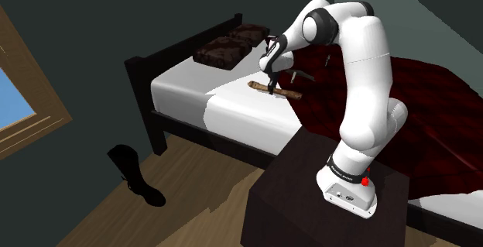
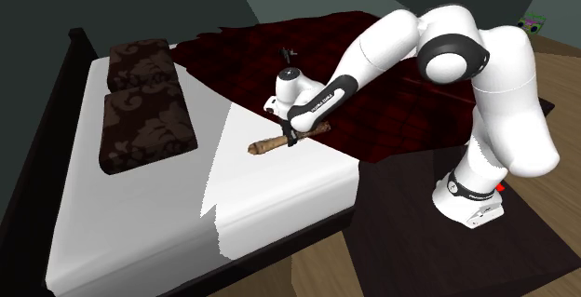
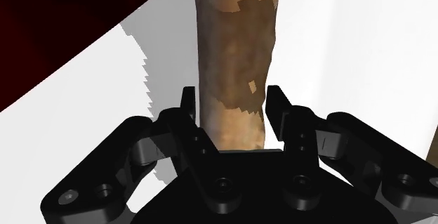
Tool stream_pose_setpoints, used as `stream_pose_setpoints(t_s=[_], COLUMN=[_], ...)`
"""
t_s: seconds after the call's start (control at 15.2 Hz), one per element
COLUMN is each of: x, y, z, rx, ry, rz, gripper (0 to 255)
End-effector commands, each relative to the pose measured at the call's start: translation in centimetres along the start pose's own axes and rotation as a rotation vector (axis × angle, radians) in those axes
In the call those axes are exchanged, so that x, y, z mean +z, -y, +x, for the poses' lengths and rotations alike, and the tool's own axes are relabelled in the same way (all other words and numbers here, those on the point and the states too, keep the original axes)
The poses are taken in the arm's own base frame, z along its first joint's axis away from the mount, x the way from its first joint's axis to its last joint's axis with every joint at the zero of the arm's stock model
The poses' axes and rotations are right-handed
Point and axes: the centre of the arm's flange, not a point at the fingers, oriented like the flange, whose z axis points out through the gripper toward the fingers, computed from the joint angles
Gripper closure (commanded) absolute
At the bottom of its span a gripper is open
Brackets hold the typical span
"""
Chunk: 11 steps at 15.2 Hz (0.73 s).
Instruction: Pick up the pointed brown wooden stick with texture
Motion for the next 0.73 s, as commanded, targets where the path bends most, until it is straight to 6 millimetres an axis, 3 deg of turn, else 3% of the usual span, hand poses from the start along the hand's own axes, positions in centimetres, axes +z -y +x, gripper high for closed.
stream_pose_setpoints(t_s=[0.0,0.66], x=[-0.9,-6.1], y=[-0.1,-0.9], z=[-0.1,-0.3], rx=[0.0,0.0], ry=[0.0,0.0], rz=[0.0,0.0], gripper=[255,255])
